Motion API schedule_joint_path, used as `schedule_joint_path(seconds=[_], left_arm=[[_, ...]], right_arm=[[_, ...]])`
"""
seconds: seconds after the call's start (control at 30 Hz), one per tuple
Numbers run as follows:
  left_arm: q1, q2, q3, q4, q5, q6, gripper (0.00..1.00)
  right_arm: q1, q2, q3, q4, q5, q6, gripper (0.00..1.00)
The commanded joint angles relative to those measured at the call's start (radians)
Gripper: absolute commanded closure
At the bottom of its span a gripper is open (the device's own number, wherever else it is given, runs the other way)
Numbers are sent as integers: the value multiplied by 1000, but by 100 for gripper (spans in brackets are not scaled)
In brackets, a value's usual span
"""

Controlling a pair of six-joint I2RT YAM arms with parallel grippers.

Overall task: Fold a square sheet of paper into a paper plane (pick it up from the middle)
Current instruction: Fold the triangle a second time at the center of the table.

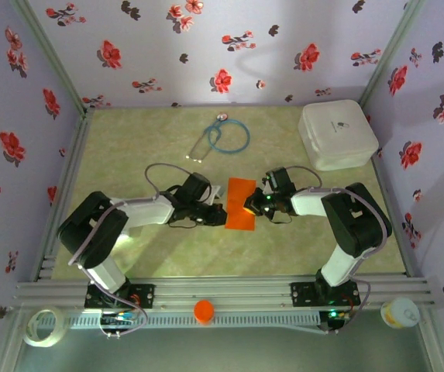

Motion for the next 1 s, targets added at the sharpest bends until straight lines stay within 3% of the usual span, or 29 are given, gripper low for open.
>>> schedule_joint_path(seconds=[0.0, 0.27, 0.63, 0.8, 0.97], left_arm=[[10, 69, 62, 56, 23, -26, 96], [11, 214, 131, 35, -10, -18, 98], [12, 215, 30, 33, -49, -29, 100], [11, 202, 16, 45, -50, -42, 100], [10, 205, 16, 39, -53, -43, 100]], right_arm=[[-11, 21, -24, -83, 94, -11, 100], [-11, 19, -20, -71, 78, -12, 100], [32, -47, 97, -167, 42, -76, 100], [102, -6, 95, -148, 75, -36, 100], [98, 38, 50, -126, 110, -2, 100]])
